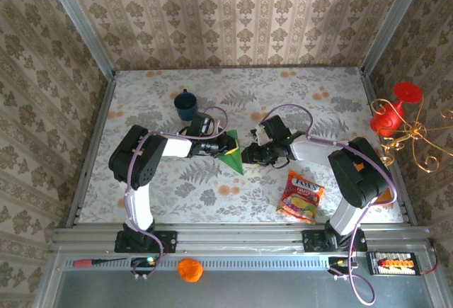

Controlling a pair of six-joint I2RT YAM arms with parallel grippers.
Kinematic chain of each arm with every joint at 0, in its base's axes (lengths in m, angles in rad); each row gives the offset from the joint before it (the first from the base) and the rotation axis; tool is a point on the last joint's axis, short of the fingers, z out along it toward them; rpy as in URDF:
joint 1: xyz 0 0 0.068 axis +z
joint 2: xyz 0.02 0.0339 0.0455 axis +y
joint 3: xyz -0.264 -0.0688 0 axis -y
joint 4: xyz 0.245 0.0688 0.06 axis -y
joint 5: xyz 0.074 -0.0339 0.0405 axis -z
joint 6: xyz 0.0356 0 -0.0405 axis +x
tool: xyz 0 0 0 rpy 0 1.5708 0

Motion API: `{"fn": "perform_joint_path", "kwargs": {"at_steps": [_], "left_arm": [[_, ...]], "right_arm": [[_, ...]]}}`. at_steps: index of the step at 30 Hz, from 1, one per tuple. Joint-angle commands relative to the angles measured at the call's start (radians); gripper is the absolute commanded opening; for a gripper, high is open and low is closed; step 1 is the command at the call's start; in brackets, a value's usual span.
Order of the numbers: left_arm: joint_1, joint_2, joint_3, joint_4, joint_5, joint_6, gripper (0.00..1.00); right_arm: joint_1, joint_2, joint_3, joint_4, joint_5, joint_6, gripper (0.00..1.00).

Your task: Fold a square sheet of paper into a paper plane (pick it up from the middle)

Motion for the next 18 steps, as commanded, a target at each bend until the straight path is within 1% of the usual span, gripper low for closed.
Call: {"fn": "perform_joint_path", "kwargs": {"at_steps": [1,6,12,18], "left_arm": [[0.006,0.014,0.014,-0.019,-0.011,0.026,0.14],[0.007,0.016,0.018,-0.019,-0.009,0.026,0.14],[0.007,0.016,0.018,-0.019,-0.008,0.024,0.14],[0.007,0.017,0.018,-0.019,-0.011,0.025,0.14]], "right_arm": [[0.007,0.038,0.037,-0.037,0.040,0.003,0.36],[0.031,0.089,0.082,-0.067,0.043,-0.017,0.36],[0.037,0.129,0.109,-0.093,0.064,-0.026,0.36],[0.045,0.163,0.129,-0.135,0.097,-0.039,0.30]]}}
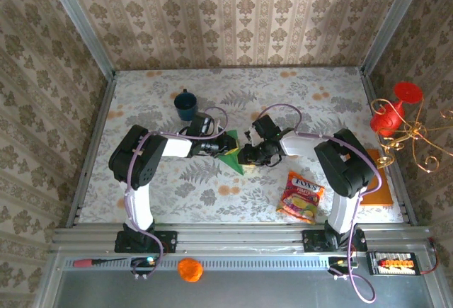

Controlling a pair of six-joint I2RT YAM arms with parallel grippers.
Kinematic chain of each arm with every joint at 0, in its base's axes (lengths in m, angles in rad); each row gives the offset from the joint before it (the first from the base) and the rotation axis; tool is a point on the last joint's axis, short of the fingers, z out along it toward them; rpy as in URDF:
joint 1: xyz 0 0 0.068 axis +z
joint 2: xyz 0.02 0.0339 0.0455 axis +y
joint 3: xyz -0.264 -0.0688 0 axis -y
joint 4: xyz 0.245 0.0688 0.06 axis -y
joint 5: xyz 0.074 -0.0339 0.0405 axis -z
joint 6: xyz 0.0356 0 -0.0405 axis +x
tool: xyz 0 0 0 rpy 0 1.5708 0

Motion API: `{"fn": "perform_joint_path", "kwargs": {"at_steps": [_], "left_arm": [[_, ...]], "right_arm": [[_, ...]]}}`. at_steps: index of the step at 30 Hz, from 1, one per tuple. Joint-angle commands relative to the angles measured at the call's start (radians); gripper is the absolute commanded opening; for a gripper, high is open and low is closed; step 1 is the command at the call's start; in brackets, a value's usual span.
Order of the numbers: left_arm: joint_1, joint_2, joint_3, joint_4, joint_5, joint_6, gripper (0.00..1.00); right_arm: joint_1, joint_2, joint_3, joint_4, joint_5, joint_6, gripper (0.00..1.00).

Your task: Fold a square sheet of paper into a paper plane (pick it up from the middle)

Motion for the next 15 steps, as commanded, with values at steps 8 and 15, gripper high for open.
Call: {"fn": "perform_joint_path", "kwargs": {"at_steps": [8,15], "left_arm": [[0.010,0.024,0.017,-0.016,-0.009,0.021,0.14],[0.012,0.032,0.024,-0.013,-0.011,0.022,0.14]], "right_arm": [[0.024,0.053,0.044,-0.111,0.089,-0.036,0.27],[0.039,0.071,0.068,-0.155,0.130,-0.046,0.28]]}}
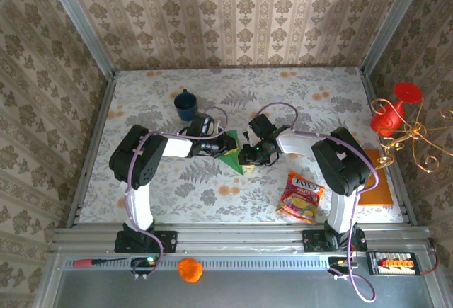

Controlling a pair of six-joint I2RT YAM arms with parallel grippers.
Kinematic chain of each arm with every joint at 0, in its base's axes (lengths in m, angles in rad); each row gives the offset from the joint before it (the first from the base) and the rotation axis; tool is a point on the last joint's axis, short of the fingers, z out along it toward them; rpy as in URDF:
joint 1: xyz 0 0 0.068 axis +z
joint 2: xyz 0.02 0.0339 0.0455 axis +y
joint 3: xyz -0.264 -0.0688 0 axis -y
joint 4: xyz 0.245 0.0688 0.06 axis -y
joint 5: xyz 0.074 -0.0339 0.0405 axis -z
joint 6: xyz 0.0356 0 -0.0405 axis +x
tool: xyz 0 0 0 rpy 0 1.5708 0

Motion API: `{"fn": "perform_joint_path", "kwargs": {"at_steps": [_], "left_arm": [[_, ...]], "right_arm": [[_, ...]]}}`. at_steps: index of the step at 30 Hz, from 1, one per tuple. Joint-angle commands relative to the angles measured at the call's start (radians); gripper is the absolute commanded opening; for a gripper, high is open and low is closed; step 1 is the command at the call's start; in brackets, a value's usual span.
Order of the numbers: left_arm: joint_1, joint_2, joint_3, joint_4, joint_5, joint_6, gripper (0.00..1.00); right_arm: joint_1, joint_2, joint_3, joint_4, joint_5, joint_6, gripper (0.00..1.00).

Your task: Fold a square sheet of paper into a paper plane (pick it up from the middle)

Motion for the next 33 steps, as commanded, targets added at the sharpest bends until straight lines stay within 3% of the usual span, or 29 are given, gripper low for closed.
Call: {"fn": "perform_joint_path", "kwargs": {"at_steps": [1,13,33], "left_arm": [[0.011,0.024,0.024,-0.015,-0.007,0.022,0.14],[0.011,0.034,0.029,-0.016,-0.001,0.025,0.13],[0.011,0.035,0.026,-0.019,0.002,0.026,0.13]], "right_arm": [[0.020,0.046,0.009,-0.070,0.074,-0.021,0.28],[0.061,0.082,0.040,-0.144,0.166,-0.023,0.26],[0.087,0.092,0.033,-0.140,0.163,-0.018,0.25]]}}
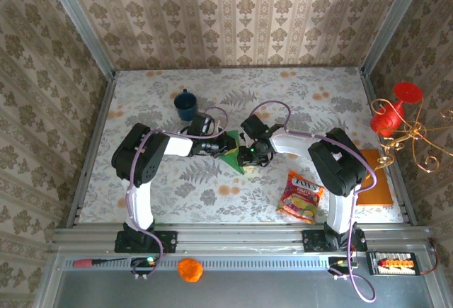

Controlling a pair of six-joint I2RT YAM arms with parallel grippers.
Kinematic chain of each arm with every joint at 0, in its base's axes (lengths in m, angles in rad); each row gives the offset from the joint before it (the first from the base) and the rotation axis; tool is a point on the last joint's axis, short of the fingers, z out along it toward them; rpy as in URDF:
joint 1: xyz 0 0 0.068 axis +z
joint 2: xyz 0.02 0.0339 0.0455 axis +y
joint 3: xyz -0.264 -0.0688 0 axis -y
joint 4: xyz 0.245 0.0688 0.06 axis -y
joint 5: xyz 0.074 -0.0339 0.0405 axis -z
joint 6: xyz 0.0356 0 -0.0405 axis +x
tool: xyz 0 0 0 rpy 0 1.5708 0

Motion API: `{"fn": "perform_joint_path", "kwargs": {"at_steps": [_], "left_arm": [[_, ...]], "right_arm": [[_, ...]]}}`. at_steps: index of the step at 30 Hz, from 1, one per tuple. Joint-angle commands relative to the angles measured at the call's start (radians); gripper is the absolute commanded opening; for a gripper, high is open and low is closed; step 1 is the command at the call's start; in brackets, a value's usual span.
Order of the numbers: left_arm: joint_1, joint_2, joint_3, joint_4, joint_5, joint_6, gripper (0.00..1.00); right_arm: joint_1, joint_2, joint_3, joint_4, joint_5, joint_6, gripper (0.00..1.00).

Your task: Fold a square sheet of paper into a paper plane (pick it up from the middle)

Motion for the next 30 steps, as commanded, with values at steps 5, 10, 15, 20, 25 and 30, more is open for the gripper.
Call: {"fn": "perform_joint_path", "kwargs": {"at_steps": [5,10,15,20,25,30], "left_arm": [[0.007,-0.022,-0.003,-0.025,-0.003,0.030,0.13],[0.008,-0.023,-0.006,-0.028,0.001,0.033,0.13],[0.009,-0.023,-0.008,-0.025,0.001,0.031,0.13],[0.010,-0.026,-0.007,-0.028,0.005,0.033,0.13],[0.010,-0.019,-0.007,-0.030,0.011,0.036,0.13],[0.011,-0.014,-0.006,-0.031,0.013,0.038,0.13]], "right_arm": [[0.017,0.042,-0.051,-0.004,-0.031,-0.003,0.28],[0.007,0.036,-0.058,0.004,-0.054,-0.003,0.30],[0.011,0.055,-0.053,-0.018,-0.032,-0.010,0.32],[0.014,0.039,-0.063,-0.007,-0.045,-0.008,0.31],[-0.008,-0.103,-0.093,0.062,-0.074,0.028,0.35],[-0.053,-0.228,-0.148,0.152,-0.067,0.087,0.39]]}}
